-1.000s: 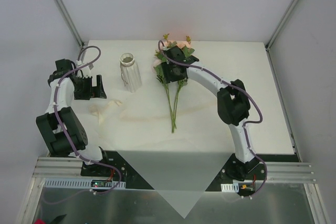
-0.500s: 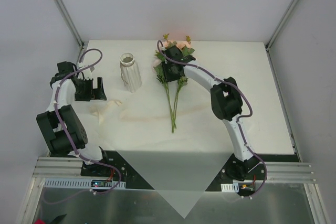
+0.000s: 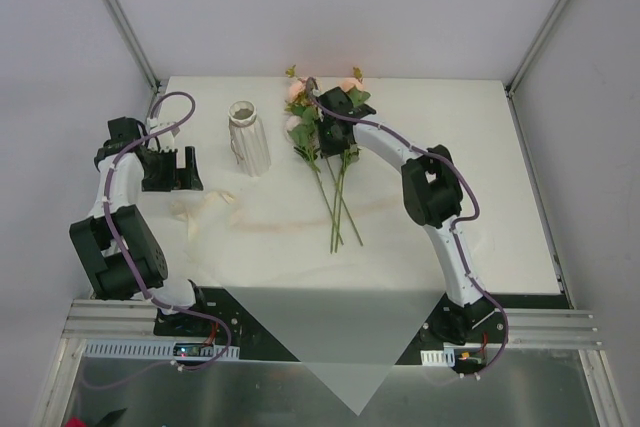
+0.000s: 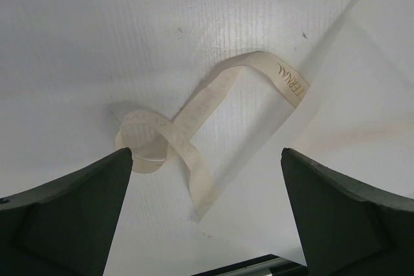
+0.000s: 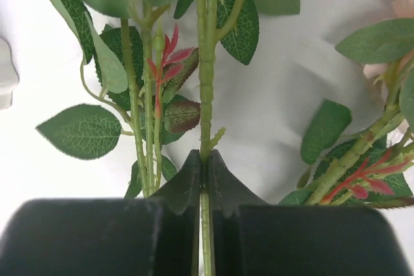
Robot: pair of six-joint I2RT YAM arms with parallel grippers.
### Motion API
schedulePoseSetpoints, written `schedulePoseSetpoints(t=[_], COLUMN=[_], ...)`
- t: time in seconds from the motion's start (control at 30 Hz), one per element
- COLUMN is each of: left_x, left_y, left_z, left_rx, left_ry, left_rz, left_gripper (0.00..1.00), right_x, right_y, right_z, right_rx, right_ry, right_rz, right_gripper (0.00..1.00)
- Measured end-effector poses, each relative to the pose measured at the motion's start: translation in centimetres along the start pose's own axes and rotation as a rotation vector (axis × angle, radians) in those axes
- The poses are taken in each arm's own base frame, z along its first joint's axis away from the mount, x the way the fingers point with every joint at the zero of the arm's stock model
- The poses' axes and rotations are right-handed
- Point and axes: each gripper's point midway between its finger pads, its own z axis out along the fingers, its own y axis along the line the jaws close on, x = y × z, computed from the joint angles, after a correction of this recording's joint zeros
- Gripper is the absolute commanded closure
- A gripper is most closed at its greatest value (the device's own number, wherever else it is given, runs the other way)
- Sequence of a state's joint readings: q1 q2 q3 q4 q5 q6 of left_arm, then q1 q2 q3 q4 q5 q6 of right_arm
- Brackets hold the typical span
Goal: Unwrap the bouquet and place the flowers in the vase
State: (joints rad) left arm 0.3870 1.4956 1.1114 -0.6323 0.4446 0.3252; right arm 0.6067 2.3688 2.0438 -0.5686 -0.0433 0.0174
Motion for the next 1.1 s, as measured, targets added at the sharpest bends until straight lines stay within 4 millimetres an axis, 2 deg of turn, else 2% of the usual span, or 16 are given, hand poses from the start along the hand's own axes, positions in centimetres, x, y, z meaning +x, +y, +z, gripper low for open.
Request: schedulePoseSetpoints(t=[0.13, 0.23, 0.3, 0.37, 0.43, 0.53, 0.67, 0.77, 0.87, 0.97, 1.1], left_x=[0.2, 0.3, 0.2, 0.0, -0.1, -0.3, -0.4, -0.5, -0.4, -0.2, 0.0], left_y=[-0.1, -0.2, -0.3, -0.4, -0.5, -0.8, -1.0, -1.1, -1.3, -1.5, -1.8], left_z=[-0.1, -0.3, -0.5, -0.7, -1.0, -1.3, -1.6, -1.7, -1.9, -2.0, -2.1], left_rx=[-0.001, -0.001, -0.003, -0.005, -0.007, 0.000, 0.006, 0.007, 0.011, 0.016, 0.032], left_ry=[-0.003, -0.003, -0.011, -0.021, -0.031, -0.043, -0.052, -0.056, -0.058, -0.050, -0.044], left_rz=[0.002, 0.003, 0.007, 0.012, 0.017, 0.021, 0.025, 0.027, 0.028, 0.024, 0.019], left_gripper=[0.01, 0.01, 0.01, 0.01, 0.01, 0.01, 0.01, 0.01, 0.01, 0.01, 0.01], right_x=[0.0, 1.2, 1.8, 1.4, 0.1, -3.1, -8.0, -10.6, -12.9, -15.2, -18.5], right_y=[0.3, 0.0, -0.1, 0.0, 0.6, 1.8, 3.9, 5.8, 8.7, 12.4, 17.8], right_z=[0.4, 0.2, -0.9, -2.7, -5.2, -9.7, -17.3, -22.8, -27.6, -31.9, -38.7], right_rx=[-0.017, -0.018, -0.017, -0.026, -0.044, -0.088, -0.179, -0.264, -0.368, -0.501, -0.689], right_ry=[-0.019, -0.020, -0.022, -0.060, -0.120, -0.251, -0.474, -0.641, -0.793, -0.934, -1.143], right_rz=[0.012, 0.030, 0.041, 0.052, 0.063, 0.073, 0.075, 0.057, 0.017, -0.038, -0.126], right_gripper=[0.99, 0.99, 0.99, 0.99, 0.99, 0.99, 0.99, 0.99, 0.99, 0.99, 0.99])
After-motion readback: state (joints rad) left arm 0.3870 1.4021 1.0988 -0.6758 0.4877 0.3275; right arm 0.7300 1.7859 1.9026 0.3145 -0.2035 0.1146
